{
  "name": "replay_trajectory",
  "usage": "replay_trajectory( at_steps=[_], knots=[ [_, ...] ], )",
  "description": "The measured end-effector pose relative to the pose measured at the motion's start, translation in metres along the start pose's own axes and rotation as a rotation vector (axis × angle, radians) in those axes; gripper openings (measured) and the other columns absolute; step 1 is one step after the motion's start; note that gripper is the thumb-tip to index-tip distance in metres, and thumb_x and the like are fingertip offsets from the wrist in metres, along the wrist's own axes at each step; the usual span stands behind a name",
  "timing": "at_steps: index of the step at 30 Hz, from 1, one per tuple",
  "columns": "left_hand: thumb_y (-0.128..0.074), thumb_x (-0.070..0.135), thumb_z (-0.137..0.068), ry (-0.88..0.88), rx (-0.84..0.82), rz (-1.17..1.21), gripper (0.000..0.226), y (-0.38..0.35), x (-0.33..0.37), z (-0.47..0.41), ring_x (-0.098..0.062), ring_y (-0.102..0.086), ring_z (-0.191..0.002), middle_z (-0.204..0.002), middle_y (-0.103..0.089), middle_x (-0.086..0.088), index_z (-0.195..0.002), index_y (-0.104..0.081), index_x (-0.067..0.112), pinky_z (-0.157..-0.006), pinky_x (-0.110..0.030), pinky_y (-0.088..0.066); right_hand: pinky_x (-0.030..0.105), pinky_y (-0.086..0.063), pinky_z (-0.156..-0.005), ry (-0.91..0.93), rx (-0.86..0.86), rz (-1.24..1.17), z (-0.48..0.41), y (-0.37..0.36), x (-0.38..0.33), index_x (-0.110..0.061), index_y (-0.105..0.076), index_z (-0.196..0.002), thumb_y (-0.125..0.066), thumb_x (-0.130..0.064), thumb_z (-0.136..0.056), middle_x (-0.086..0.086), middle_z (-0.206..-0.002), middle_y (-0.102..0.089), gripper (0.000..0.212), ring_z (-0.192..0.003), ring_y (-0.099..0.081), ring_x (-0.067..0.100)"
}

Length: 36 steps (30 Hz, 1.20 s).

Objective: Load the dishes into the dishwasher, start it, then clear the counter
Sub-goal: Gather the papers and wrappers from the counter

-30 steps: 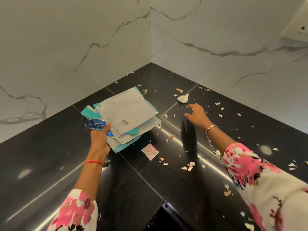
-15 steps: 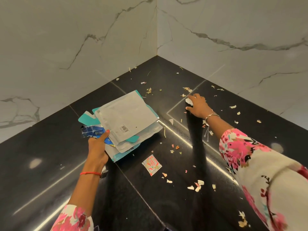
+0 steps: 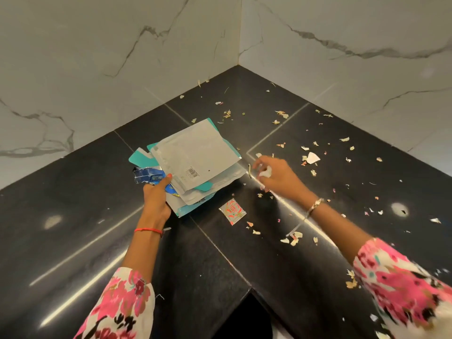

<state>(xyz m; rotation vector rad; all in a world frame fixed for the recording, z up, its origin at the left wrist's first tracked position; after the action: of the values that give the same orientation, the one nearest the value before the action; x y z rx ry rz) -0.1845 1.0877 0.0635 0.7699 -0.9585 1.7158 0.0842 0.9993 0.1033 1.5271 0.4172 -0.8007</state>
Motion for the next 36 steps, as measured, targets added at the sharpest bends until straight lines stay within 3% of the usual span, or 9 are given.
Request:
replay_trajectory(
  at_steps=[2,6,12,16,19,23,32,34,36],
  knots=[
    [-0.055,0.006,-0.093,0.004,0.003,0.011,0.011,0.005,0.001,0.004,-0.014,-0.065,-0.073,-0.115,-0.062,-0.011,-0.092,-0.057,0.016,-0.052,-0.026,-0.057,0.026,-0.042,-0.068,-0.017,-0.063,0.034,0.020,-0.023,-0.013,-0.018,-0.065,-0.091,-0.068,-0.018,-0.078,-0.002,-0.087,-0.060,0.013,-0.077,-0.054,0.013],
    [-0.054,0.007,-0.093,0.015,0.009,0.016,0.014,0.017,0.004,0.010,-0.015,-0.065,-0.076,-0.119,-0.062,-0.011,-0.106,-0.055,0.012,-0.060,-0.030,-0.056,0.031,-0.036,-0.080,-0.082,-0.058,0.357,0.040,-0.059,-0.028,-0.018,-0.061,-0.103,-0.068,-0.049,-0.075,-0.003,-0.101,-0.058,0.042,-0.093,-0.053,0.014],
    [-0.053,0.008,-0.094,0.030,-0.043,0.011,0.009,0.032,0.006,0.020,-0.019,-0.065,-0.083,-0.115,-0.062,-0.009,-0.097,-0.057,0.016,-0.070,-0.036,-0.054,0.029,-0.036,-0.068,-0.179,0.024,0.386,0.049,-0.074,-0.037,-0.008,-0.062,-0.091,-0.058,-0.026,-0.083,0.009,-0.098,-0.063,0.020,-0.094,-0.060,0.028],
    [-0.053,0.009,-0.094,0.046,-0.075,-0.002,0.011,0.040,0.006,0.030,-0.017,-0.065,-0.081,-0.119,-0.062,-0.010,-0.103,-0.056,0.015,-0.076,-0.038,-0.053,0.024,-0.036,-0.062,-0.285,0.113,0.093,0.063,-0.066,-0.034,-0.012,-0.066,-0.076,-0.063,-0.029,-0.082,0.004,-0.083,-0.062,0.018,-0.081,-0.055,0.020],
    [-0.053,0.008,-0.094,0.040,-0.102,-0.003,0.017,0.045,0.008,0.044,-0.026,-0.064,-0.097,-0.125,-0.060,-0.013,-0.110,-0.053,0.013,-0.088,-0.043,-0.051,0.027,-0.047,-0.064,-0.320,0.229,-0.072,0.081,-0.053,-0.034,-0.011,-0.066,-0.075,-0.069,-0.022,-0.079,0.008,-0.089,-0.062,0.012,-0.086,-0.059,0.023],
    [-0.052,0.009,-0.094,0.033,-0.133,0.008,0.011,0.052,0.006,0.077,-0.031,-0.059,-0.112,-0.127,-0.059,-0.013,-0.103,-0.055,0.015,-0.092,-0.045,-0.050,0.010,-0.042,-0.039,-0.352,0.338,-0.209,0.121,-0.032,-0.031,-0.013,-0.070,-0.088,-0.067,-0.008,-0.076,0.005,-0.085,-0.063,0.013,-0.061,-0.059,0.013],
    [-0.048,-0.002,-0.094,-0.092,-0.209,0.093,0.019,0.098,-0.030,0.181,-0.012,-0.068,-0.068,-0.111,-0.061,-0.010,-0.095,-0.057,0.014,-0.067,-0.032,-0.058,0.036,-0.054,-0.069,-0.277,0.320,-0.151,0.246,-0.034,-0.022,-0.009,-0.071,-0.099,-0.066,-0.007,-0.076,0.012,-0.092,-0.068,0.023,-0.080,-0.064,0.026],
    [-0.047,-0.002,-0.094,-0.094,-0.228,0.093,0.020,0.119,-0.048,0.211,-0.011,-0.070,-0.067,-0.101,-0.063,-0.006,-0.095,-0.058,0.015,-0.064,-0.030,-0.060,0.022,-0.053,-0.062,-0.260,0.308,-0.191,0.286,-0.040,-0.017,-0.010,-0.069,-0.101,-0.065,-0.008,-0.078,0.007,-0.091,-0.068,0.023,-0.079,-0.066,0.024],
    [-0.048,-0.001,-0.094,-0.052,-0.230,0.074,0.019,0.143,-0.071,0.238,-0.017,-0.068,-0.079,-0.100,-0.065,-0.005,-0.100,-0.058,0.014,-0.073,-0.036,-0.059,0.008,-0.046,-0.055,-0.236,0.292,-0.208,0.323,-0.046,-0.014,-0.011,-0.069,-0.103,-0.063,-0.005,-0.078,0.001,-0.088,-0.065,0.026,-0.076,-0.064,0.017]
  ],
)
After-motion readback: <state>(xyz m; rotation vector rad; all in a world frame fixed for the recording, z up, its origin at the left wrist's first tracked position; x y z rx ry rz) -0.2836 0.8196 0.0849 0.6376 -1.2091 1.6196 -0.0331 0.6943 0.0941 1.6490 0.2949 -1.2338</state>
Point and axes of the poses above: each hand's wrist, its own z-axis away from the middle knuckle, its own y-axis out of the back of the hand, x = y × z, the point moved 4 cm from there along -z, towards the middle knuckle
